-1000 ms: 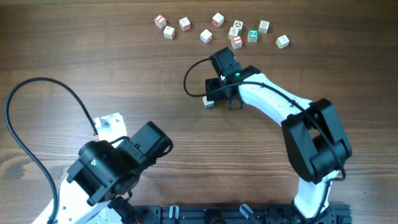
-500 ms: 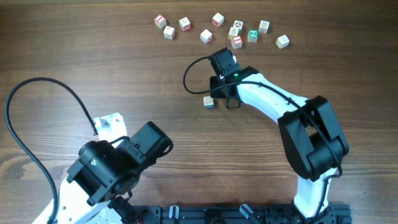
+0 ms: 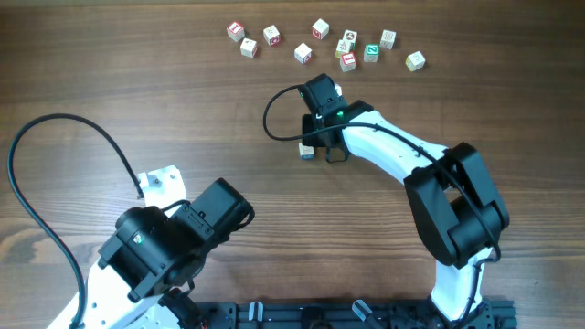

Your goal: Form a tower

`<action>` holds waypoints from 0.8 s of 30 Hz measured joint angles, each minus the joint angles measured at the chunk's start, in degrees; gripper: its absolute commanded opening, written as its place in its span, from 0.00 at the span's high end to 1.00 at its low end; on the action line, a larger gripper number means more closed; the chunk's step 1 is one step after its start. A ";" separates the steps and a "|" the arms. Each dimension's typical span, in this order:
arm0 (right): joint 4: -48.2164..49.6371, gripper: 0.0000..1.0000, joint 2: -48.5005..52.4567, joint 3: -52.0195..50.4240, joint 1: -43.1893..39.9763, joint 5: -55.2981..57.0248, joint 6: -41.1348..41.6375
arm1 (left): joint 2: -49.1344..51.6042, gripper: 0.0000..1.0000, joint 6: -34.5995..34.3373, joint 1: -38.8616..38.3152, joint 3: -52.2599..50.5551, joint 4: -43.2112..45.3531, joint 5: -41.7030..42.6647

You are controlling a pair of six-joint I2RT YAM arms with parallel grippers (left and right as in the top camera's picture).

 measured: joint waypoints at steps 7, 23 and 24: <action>0.11 0.18 0.00 0.04 0.00 -0.44 0.50 | 0.00 0.00 0.00 0.00 0.00 0.00 0.00; -28.20 0.00 0.50 23.61 0.11 -1.01 -31.93 | 0.00 0.00 0.00 0.00 0.00 0.02 0.00; -29.86 0.00 0.50 23.63 0.11 -1.18 -35.04 | 0.00 0.00 0.00 0.00 0.00 0.02 -0.02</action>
